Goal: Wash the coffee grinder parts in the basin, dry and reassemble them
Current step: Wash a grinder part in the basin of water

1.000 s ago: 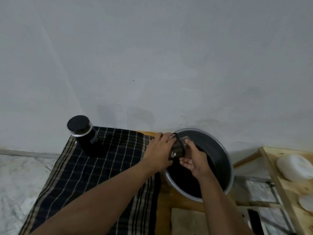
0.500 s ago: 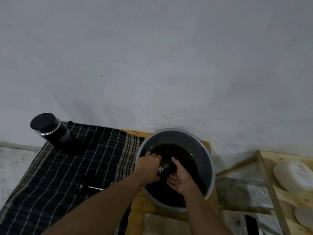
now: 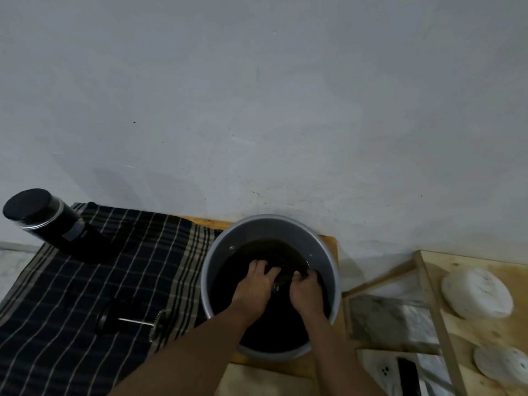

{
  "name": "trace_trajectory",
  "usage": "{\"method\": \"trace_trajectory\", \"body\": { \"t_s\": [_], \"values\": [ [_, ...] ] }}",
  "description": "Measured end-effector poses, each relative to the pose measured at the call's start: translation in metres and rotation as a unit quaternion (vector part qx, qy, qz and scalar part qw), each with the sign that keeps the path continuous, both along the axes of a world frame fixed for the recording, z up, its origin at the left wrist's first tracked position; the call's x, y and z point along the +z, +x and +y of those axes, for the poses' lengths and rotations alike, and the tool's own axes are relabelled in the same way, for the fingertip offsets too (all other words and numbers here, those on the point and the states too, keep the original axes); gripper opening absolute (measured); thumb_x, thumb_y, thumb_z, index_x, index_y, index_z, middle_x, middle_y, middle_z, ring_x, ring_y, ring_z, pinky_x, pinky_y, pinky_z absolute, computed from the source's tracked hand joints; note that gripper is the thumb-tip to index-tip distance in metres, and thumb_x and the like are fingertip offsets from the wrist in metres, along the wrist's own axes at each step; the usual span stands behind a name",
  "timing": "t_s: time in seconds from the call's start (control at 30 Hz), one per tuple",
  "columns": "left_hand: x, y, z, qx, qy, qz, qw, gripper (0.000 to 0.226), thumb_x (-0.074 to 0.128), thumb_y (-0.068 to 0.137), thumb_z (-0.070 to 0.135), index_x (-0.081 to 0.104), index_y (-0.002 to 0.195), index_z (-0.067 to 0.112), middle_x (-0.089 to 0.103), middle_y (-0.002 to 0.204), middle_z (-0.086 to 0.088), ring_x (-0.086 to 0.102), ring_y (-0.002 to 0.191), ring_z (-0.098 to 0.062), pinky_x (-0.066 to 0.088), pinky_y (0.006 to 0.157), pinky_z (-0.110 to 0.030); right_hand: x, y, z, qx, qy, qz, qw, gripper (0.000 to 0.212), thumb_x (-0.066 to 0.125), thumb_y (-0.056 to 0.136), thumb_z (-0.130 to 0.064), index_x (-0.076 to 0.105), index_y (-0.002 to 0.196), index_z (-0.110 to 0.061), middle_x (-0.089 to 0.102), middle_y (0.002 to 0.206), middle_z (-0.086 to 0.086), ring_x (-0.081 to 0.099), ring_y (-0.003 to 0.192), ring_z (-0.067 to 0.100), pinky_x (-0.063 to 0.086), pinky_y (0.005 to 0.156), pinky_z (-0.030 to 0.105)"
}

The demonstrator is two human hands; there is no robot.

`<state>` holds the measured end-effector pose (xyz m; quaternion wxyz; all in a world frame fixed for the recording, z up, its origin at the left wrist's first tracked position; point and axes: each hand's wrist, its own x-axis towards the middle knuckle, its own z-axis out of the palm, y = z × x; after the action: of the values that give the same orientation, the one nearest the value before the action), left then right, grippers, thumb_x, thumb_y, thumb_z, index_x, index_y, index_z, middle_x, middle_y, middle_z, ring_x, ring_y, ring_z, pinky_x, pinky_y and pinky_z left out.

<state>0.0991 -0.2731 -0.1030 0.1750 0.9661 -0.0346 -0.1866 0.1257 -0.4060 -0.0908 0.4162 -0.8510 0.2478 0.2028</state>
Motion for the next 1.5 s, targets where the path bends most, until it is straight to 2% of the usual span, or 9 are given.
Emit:
{"method": "trace_trajectory", "body": {
  "t_s": [0.17, 0.5, 0.67, 0.77, 0.9, 1.03, 1.23, 1.37, 1.5],
  "values": [
    [-0.008, 0.003, 0.017, 0.099, -0.187, 0.051, 0.976, 0.091, 0.078, 0.082, 0.011, 0.030, 0.157, 0.027, 0.032, 0.147, -0.006, 0.038, 0.138, -0.027, 0.035, 0.116, -0.032, 0.008, 0.007, -0.012, 0.138, -0.035, -0.006, 0.990, 0.042, 0.040, 0.108, -0.029, 0.047, 0.147, -0.014, 0.052, 0.146, 0.013, 0.049, 0.133, 0.030, 0.037, 0.111, 0.036],
    [0.003, 0.020, 0.040, 0.441, -0.490, 0.269, 0.703, 0.069, 0.084, 0.077, 0.051, 0.062, 0.131, 0.015, 0.072, 0.118, -0.007, 0.070, 0.101, -0.028, 0.059, 0.084, -0.038, 0.042, 0.033, -0.004, 0.110, 0.087, 0.079, 0.987, 0.045, 0.060, 0.083, -0.046, 0.073, 0.111, -0.013, 0.074, 0.101, 0.014, 0.068, 0.095, 0.030, 0.052, 0.098, 0.048],
    [0.012, 0.024, 0.044, 0.457, -0.444, 0.324, 0.699, 0.051, 0.062, 0.093, 0.060, 0.061, 0.125, 0.020, 0.069, 0.116, -0.011, 0.062, 0.086, -0.027, 0.052, 0.070, -0.033, 0.033, 0.034, -0.007, 0.158, 0.091, 0.123, 0.976, 0.087, 0.072, 0.063, -0.044, 0.042, 0.144, -0.035, 0.053, 0.135, 0.007, 0.061, 0.108, 0.024, 0.052, 0.098, 0.042],
    [0.014, 0.021, 0.046, 0.475, -0.406, 0.343, 0.702, 0.061, 0.053, 0.090, 0.073, 0.060, 0.121, 0.021, 0.067, 0.114, -0.012, 0.059, 0.088, -0.026, 0.048, 0.071, -0.032, 0.023, 0.032, -0.013, 0.151, 0.111, 0.105, 0.977, 0.082, 0.077, 0.065, -0.050, 0.048, 0.141, -0.043, 0.036, 0.148, 0.001, 0.052, 0.122, 0.026, 0.046, 0.106, 0.044],
    [0.021, 0.017, 0.041, 0.495, -0.395, 0.342, 0.694, 0.075, 0.044, 0.085, 0.084, 0.062, 0.110, 0.015, 0.068, 0.110, -0.016, 0.063, 0.087, -0.028, 0.053, 0.070, -0.032, 0.026, 0.033, -0.010, 0.054, 0.249, 0.080, 0.964, 0.062, 0.072, 0.089, -0.045, 0.048, 0.144, -0.031, 0.061, 0.131, -0.001, 0.062, 0.115, 0.021, 0.059, 0.089, 0.045],
    [0.025, 0.015, 0.042, 0.460, -0.438, 0.341, 0.693, 0.060, 0.049, 0.089, 0.066, 0.064, 0.115, 0.015, 0.068, 0.114, -0.017, 0.063, 0.097, -0.033, 0.051, 0.078, -0.036, 0.039, 0.039, -0.003, 0.029, 0.203, 0.132, 0.970, 0.052, 0.058, 0.093, -0.061, 0.057, 0.128, -0.023, 0.068, 0.118, 0.006, 0.068, 0.102, 0.026, 0.063, 0.073, 0.040],
    [0.043, 0.017, 0.054, 0.481, -0.460, 0.309, 0.680, 0.050, 0.055, 0.091, 0.062, 0.066, 0.109, 0.017, 0.065, 0.092, -0.007, 0.056, 0.067, -0.020, 0.041, 0.050, -0.022, 0.038, 0.033, -0.010, -0.037, 0.259, 0.274, 0.926, 0.099, 0.035, 0.077, -0.093, 0.062, 0.121, -0.009, 0.069, 0.103, 0.018, 0.067, 0.083, 0.029, 0.059, 0.064, 0.034],
    [0.052, 0.028, 0.057, 0.507, -0.423, 0.278, 0.698, 0.061, 0.052, 0.087, 0.074, 0.065, 0.107, 0.018, 0.063, 0.092, -0.004, 0.049, 0.068, -0.017, 0.036, 0.048, -0.021, 0.031, 0.028, -0.004, -0.055, 0.254, 0.249, 0.933, 0.074, 0.040, 0.091, -0.077, 0.056, 0.126, -0.014, 0.056, 0.127, 0.016, 0.060, 0.107, 0.036, 0.058, 0.076, 0.044],
    [0.057, 0.036, 0.056, 0.484, -0.396, 0.224, 0.747, 0.060, 0.056, 0.089, 0.067, 0.065, 0.112, 0.012, 0.059, 0.092, -0.006, 0.048, 0.073, -0.020, 0.037, 0.058, -0.031, 0.023, 0.020, 0.009, -0.055, 0.213, 0.188, 0.957, 0.047, 0.043, 0.102, -0.056, 0.062, 0.116, -0.014, 0.062, 0.115, 0.011, 0.062, 0.098, 0.028, 0.056, 0.079, 0.041]
  ]
}}
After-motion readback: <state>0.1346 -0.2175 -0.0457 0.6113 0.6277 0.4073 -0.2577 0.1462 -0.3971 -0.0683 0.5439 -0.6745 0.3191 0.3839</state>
